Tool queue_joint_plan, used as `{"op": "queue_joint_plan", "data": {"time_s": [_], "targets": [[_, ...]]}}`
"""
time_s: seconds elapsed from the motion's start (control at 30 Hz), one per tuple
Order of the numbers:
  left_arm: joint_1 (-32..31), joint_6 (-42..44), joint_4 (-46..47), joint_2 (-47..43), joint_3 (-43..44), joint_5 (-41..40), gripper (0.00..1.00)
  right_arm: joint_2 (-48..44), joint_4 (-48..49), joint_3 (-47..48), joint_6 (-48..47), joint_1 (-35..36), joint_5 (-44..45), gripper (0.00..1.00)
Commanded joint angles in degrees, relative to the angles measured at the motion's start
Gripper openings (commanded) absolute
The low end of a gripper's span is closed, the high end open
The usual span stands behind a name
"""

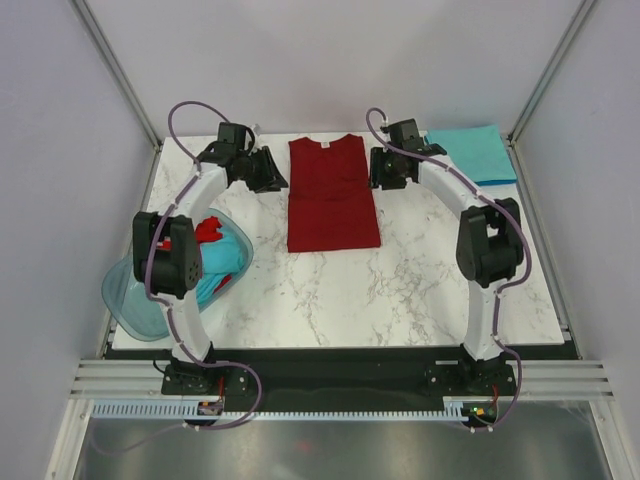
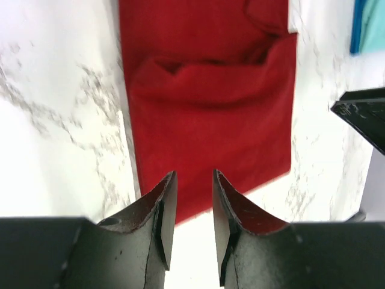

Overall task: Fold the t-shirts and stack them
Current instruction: Fold the tshirt

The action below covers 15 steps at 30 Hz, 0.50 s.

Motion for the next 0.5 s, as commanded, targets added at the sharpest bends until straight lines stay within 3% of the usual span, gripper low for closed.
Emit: {"op": "queue_joint_plan", "data": {"time_s": [0.0, 0.2, 0.47], "targets": [[-1.9, 5.3, -0.4, -8.1, -8.2, 1.5, 0.36, -7.5, -0.8, -8.8, -2.5, -0.1, -5.0, 0.54], [-4.6, 6.7, -0.1, -11.2, -18.5, 0.0, 0.36, -11.4, 1.6, -19.6, -5.2, -0.2, -8.5, 0.54], [-6.1, 7.2, 0.6, -8.4, -21.4, -0.7, 0.36, -9.3, 4.0, -24.8, -6.0, -0.6, -14.0, 0.53]]}}
